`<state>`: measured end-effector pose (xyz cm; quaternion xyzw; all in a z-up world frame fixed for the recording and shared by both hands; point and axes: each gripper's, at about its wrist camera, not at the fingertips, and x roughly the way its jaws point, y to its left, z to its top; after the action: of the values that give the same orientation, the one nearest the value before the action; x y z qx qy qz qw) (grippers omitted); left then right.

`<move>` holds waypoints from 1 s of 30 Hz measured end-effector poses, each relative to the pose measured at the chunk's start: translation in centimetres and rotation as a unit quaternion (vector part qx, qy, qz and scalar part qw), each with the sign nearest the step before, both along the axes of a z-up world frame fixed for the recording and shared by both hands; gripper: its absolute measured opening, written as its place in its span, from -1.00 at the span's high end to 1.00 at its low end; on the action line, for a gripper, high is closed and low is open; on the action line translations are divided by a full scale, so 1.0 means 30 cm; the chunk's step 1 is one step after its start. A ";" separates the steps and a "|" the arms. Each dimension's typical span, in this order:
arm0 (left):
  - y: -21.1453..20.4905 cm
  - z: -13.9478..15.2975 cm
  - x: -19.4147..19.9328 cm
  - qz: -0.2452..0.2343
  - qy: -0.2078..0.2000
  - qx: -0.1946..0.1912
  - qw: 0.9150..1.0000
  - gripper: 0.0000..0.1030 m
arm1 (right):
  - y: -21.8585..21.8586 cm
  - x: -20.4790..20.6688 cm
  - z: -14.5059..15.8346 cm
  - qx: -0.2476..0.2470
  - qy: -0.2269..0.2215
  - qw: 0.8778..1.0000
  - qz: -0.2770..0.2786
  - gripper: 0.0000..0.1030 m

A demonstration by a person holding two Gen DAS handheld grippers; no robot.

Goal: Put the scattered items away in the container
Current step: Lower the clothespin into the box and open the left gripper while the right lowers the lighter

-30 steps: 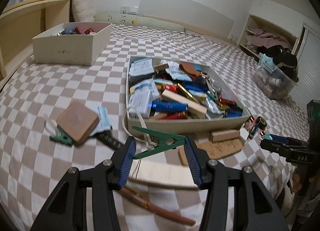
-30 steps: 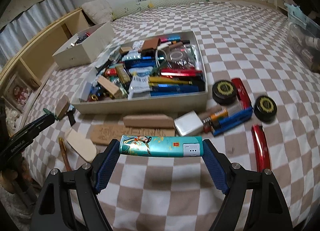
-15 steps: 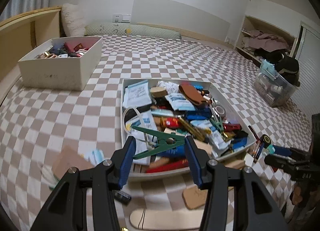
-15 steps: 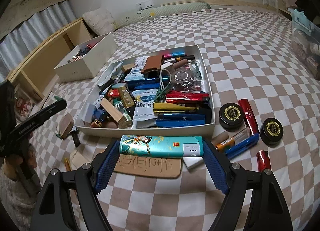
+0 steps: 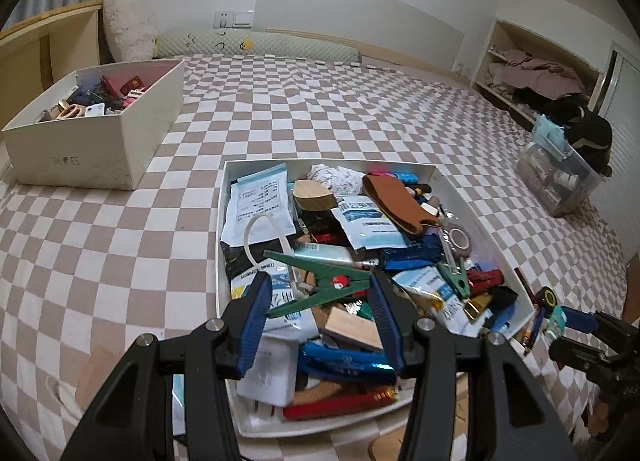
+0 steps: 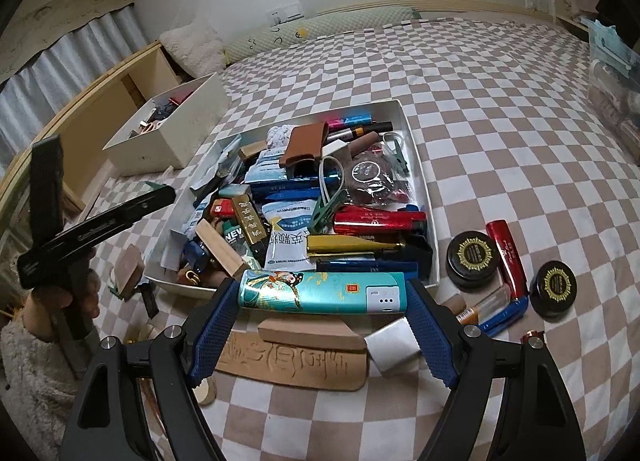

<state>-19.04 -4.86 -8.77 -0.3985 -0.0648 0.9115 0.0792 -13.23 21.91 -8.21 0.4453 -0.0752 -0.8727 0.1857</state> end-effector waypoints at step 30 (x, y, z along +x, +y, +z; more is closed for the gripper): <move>-0.054 -0.066 -0.037 0.028 -0.031 0.022 0.999 -0.94 | -0.050 -0.083 -0.040 0.002 -0.020 1.000 0.007 -0.59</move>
<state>-20.14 -6.48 -10.75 -0.4223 -0.0985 0.8991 0.0603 -15.72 20.41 -9.41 0.4637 -0.0740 -0.8623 0.1896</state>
